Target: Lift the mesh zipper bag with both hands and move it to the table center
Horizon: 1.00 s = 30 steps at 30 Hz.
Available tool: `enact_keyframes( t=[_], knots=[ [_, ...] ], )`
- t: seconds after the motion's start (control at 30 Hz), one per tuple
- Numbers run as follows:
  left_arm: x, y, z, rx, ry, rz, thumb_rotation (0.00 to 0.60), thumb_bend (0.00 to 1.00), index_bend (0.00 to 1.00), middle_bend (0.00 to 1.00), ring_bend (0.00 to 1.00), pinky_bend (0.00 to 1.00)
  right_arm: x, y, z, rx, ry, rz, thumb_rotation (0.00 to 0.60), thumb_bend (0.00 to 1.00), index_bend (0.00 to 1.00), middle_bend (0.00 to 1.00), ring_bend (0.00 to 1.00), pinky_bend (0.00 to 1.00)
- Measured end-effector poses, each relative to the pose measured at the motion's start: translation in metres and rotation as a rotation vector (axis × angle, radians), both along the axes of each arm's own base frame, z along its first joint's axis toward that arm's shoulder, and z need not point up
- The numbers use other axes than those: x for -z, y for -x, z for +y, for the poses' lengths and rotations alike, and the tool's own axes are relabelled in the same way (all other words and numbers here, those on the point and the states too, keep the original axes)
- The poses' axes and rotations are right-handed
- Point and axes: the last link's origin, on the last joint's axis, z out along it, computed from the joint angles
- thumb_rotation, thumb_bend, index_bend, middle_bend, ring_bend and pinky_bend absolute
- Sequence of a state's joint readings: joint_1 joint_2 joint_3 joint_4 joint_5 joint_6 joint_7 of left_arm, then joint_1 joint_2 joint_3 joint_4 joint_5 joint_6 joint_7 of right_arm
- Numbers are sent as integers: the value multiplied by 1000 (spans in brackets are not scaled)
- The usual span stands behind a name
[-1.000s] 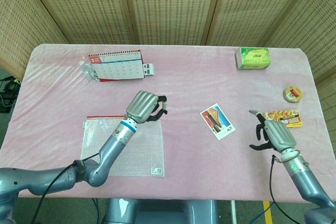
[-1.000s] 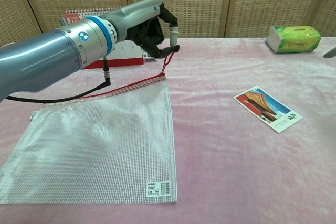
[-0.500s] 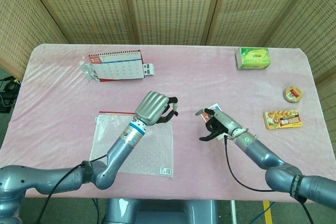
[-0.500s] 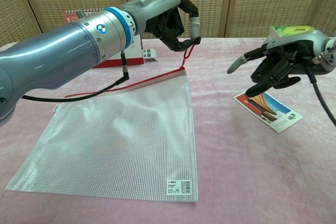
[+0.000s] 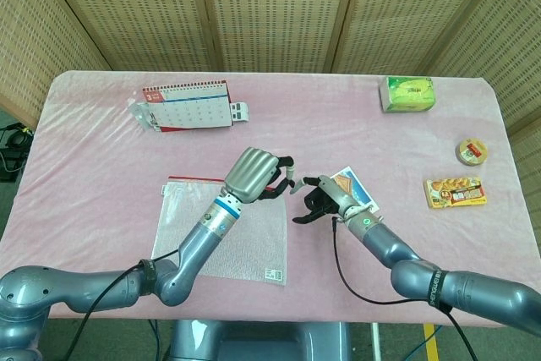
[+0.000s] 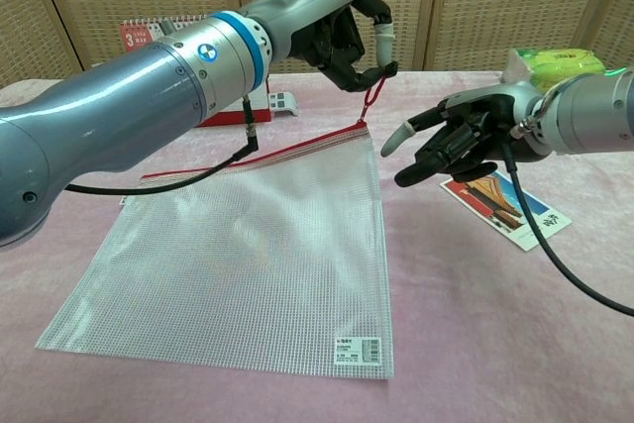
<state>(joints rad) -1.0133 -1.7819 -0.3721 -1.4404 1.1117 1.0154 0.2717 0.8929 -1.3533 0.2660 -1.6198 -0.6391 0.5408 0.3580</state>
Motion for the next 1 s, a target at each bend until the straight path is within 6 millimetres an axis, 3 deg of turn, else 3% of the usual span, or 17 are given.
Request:
enact_keyframes(
  t=[0.57, 0.83, 1.0],
  knots=[
    [-1, -7, -4, -38, 49, -83, 600, 574, 810, 978, 953, 1000, 13, -18, -2, 112, 11, -143, 600, 230, 482, 930, 919, 1000],
    [-2, -8, -5, -65, 95, -120, 600, 571, 810, 978, 953, 1000, 18, -19, -2, 123, 29, -161, 600, 539, 552, 942, 923, 1000],
    [-4, -7, -5, -67, 101, -123, 600, 571, 809, 978, 953, 1000, 19, -19, -3, 134, 37, -174, 600, 645, 634, 947, 925, 1000]
  ],
)
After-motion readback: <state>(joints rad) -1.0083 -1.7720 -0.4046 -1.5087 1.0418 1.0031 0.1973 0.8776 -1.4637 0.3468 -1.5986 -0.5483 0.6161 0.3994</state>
